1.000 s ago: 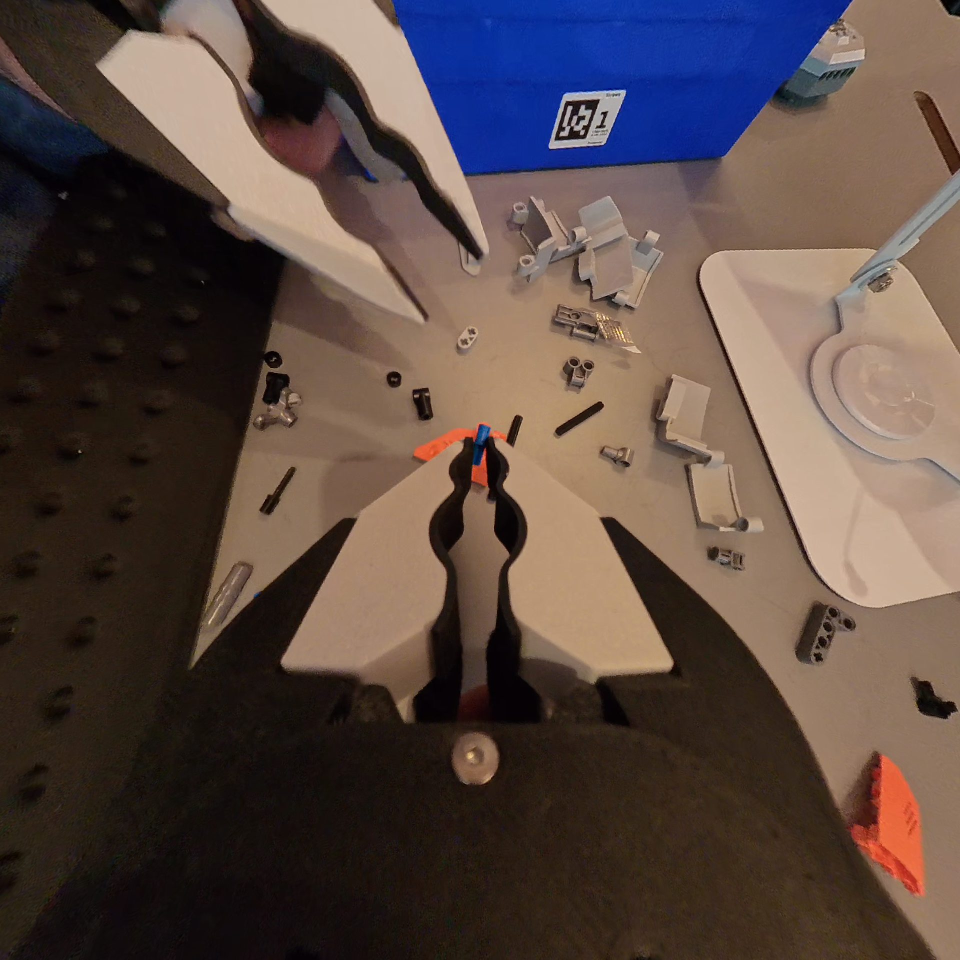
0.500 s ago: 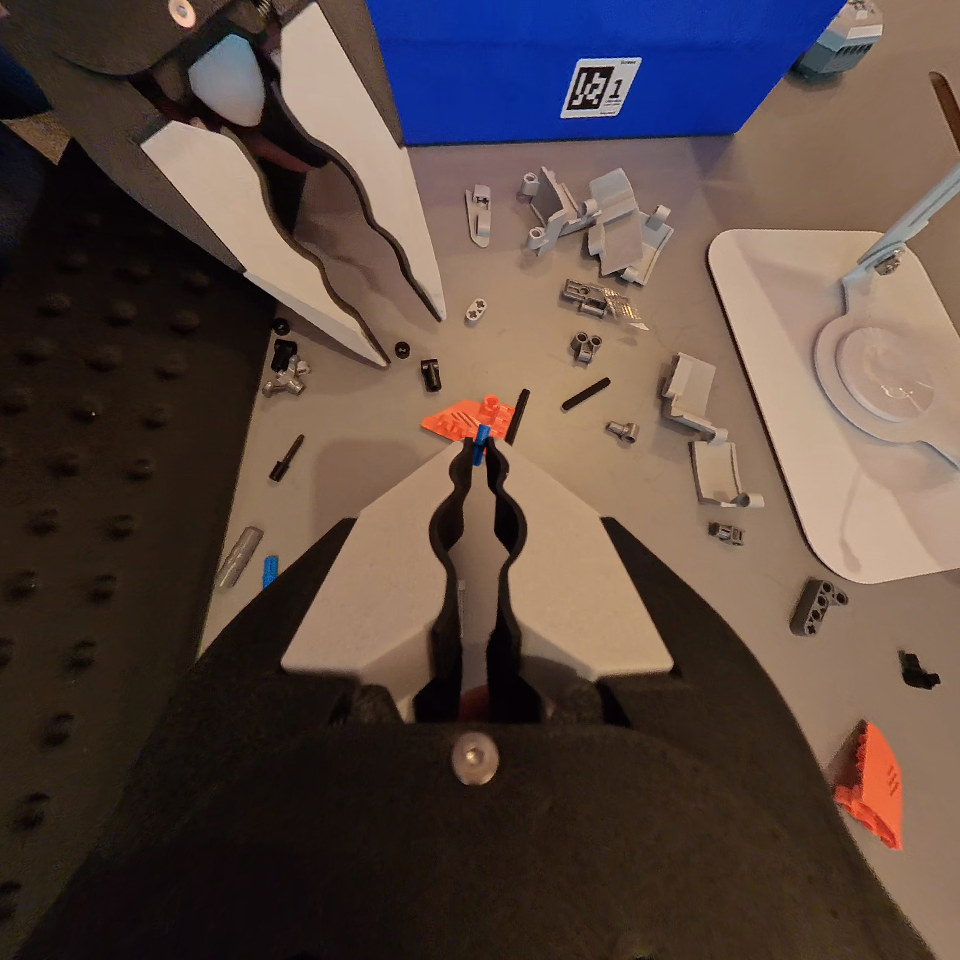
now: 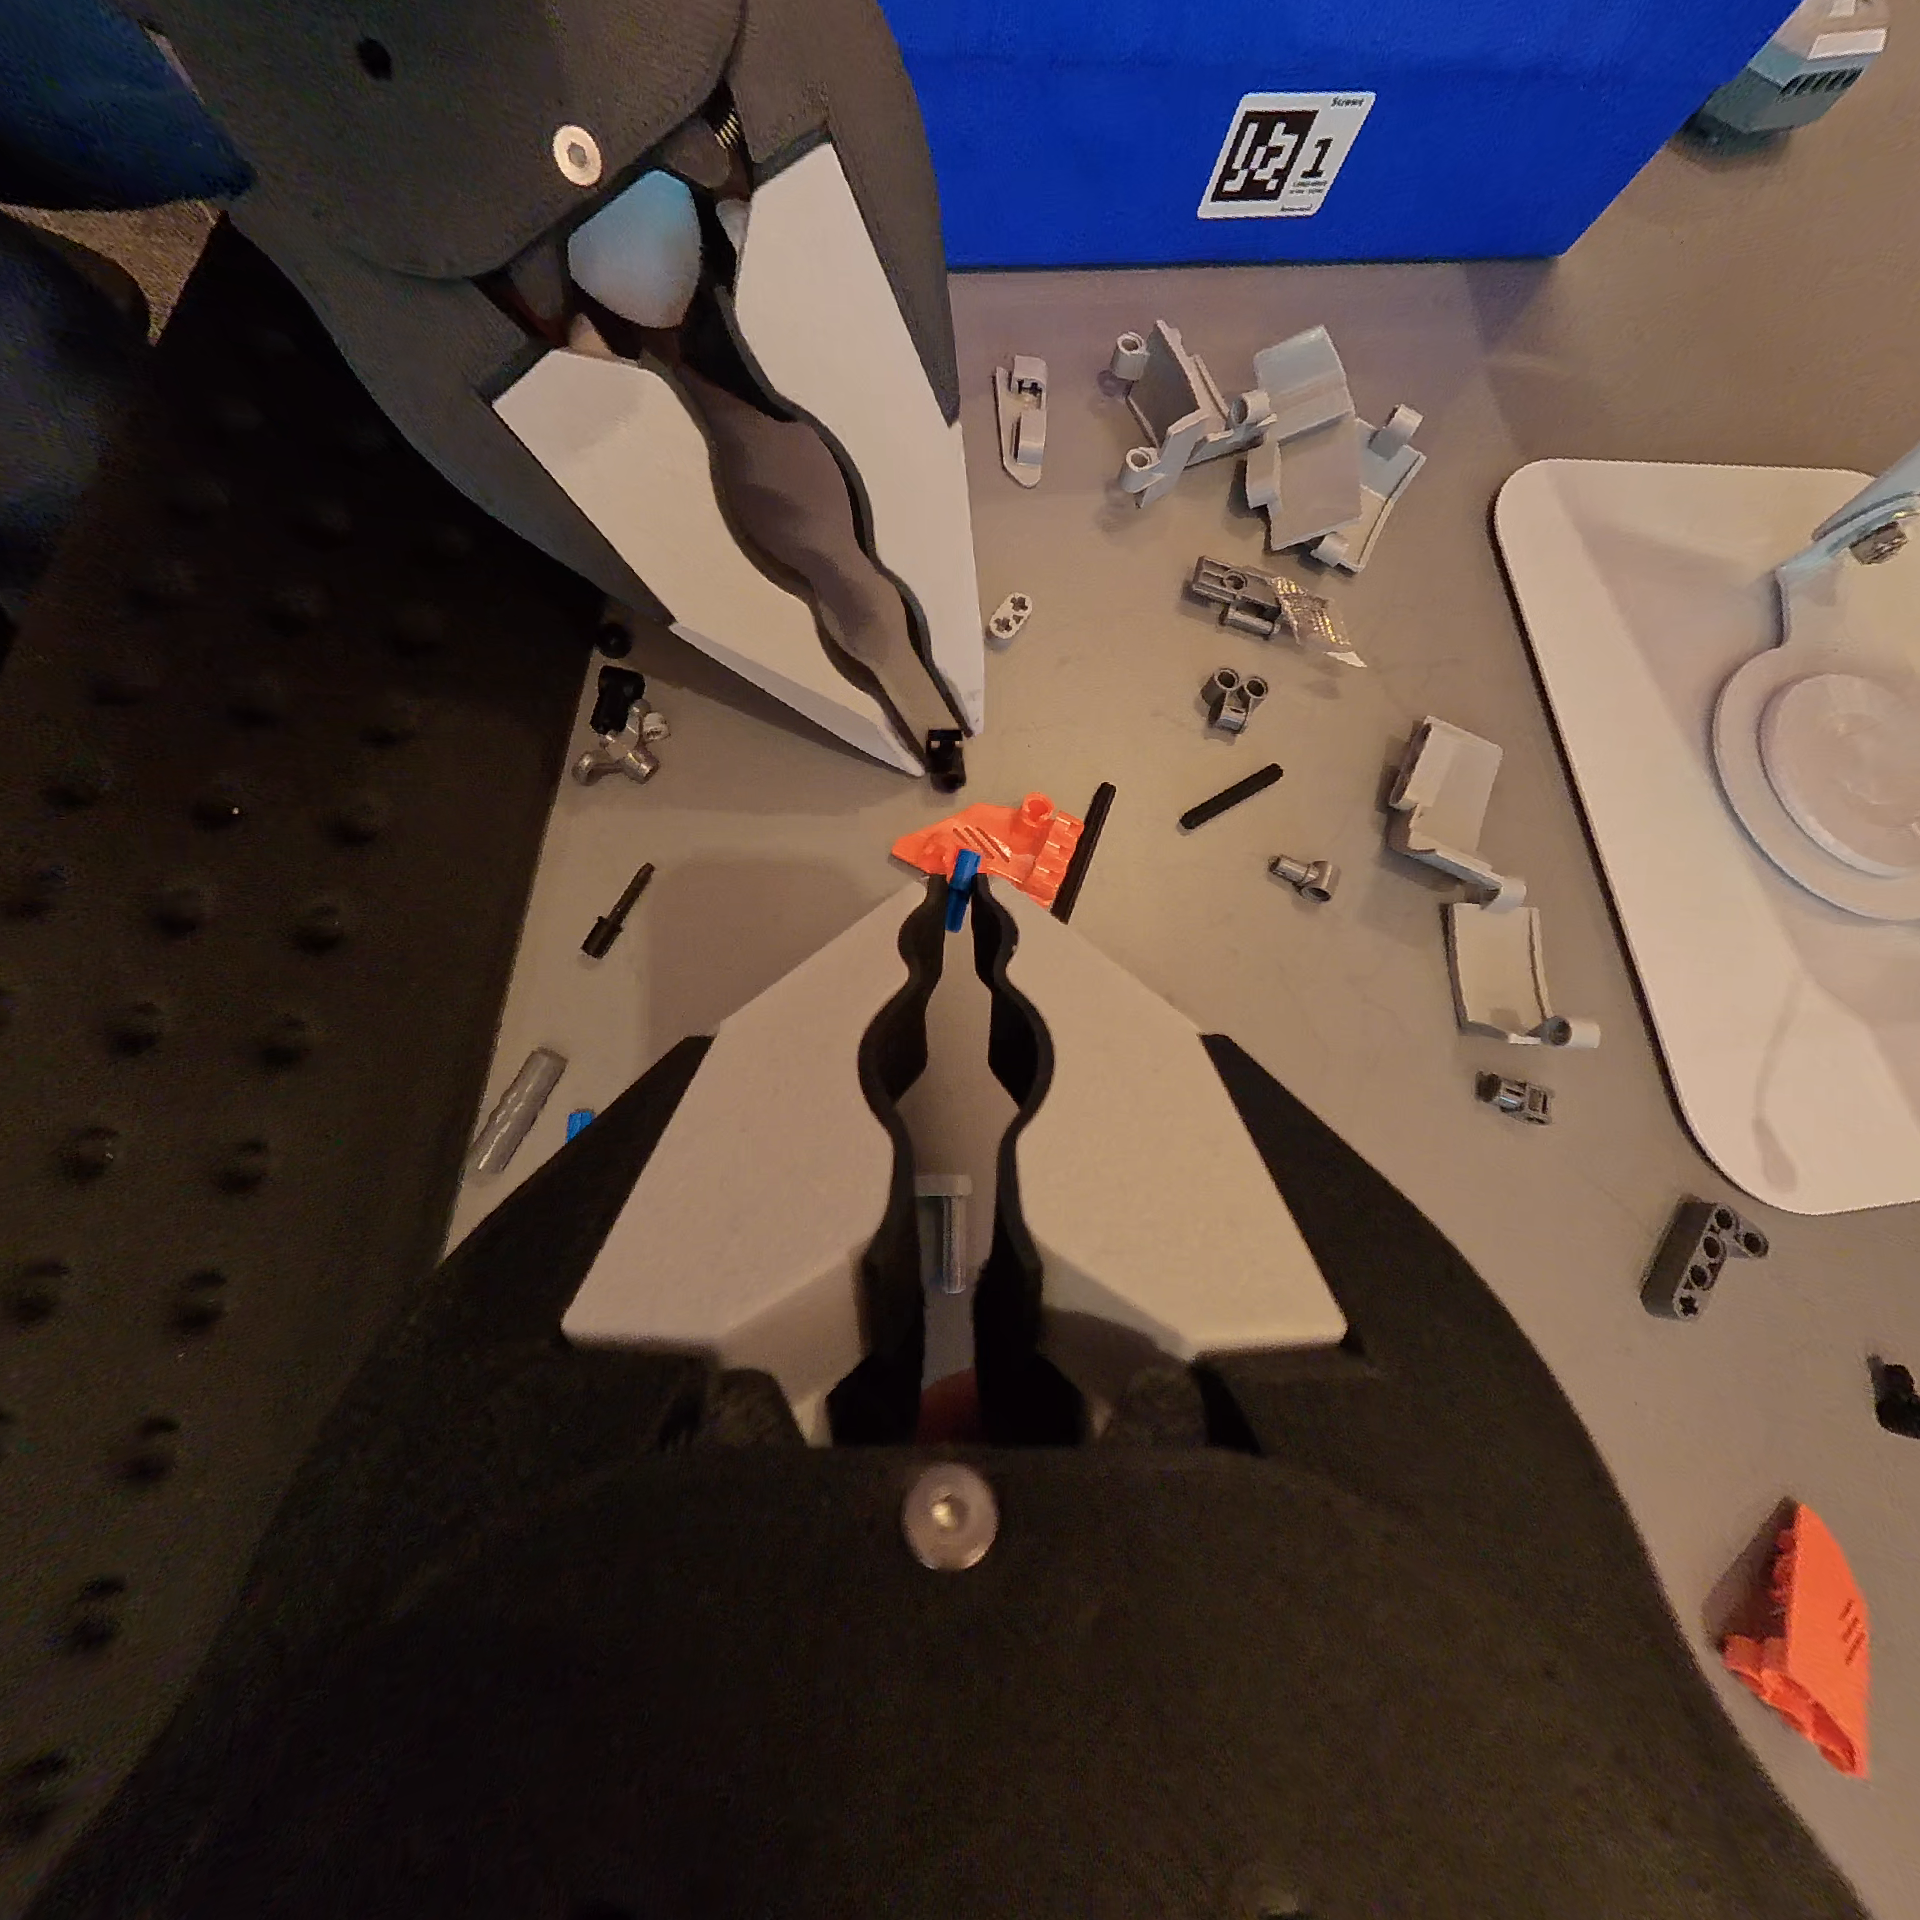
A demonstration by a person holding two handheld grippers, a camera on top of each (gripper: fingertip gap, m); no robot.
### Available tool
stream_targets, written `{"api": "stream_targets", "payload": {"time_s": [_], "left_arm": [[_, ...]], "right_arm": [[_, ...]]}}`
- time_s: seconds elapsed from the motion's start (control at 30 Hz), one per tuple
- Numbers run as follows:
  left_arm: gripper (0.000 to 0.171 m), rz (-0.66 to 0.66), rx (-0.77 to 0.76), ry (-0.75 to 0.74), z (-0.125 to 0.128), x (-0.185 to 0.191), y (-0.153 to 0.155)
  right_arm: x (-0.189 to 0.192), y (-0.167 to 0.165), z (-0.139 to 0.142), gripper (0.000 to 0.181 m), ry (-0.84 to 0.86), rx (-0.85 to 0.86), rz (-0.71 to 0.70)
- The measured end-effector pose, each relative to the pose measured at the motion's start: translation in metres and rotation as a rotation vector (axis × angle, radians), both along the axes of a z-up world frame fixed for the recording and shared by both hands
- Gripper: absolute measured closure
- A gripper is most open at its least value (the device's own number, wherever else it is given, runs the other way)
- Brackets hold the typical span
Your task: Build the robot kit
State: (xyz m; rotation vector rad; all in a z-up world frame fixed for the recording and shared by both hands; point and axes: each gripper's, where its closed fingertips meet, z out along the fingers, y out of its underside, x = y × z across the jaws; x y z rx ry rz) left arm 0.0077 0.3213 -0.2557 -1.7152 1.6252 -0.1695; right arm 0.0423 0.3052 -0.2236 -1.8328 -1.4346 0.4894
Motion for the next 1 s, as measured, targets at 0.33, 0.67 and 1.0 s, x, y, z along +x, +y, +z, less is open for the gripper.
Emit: {"api": "stream_targets", "payload": {"time_s": [0.33, 0.67, 1.0], "left_arm": [[0.161, 0.009, -0.01, 0.0, 0.0, 0.0015, 0.0016], [0.163, -0.021, 0.003, 0.007, -0.0004, 0.0087, 0.0004], [0.163, -0.054, 0.016, 0.02, -0.0005, 0.0083, -0.0041]], "right_arm": [[-0.001, -0.0037, -0.0014, 0.179, -0.007, -0.004, 0.014], [-0.0034, -0.0078, -0.0029, 0.179, -0.018, -0.003, 0.03], [-0.0023, -0.0079, -0.0034, 0.179, -0.022, -0.003, 0.03]]}}
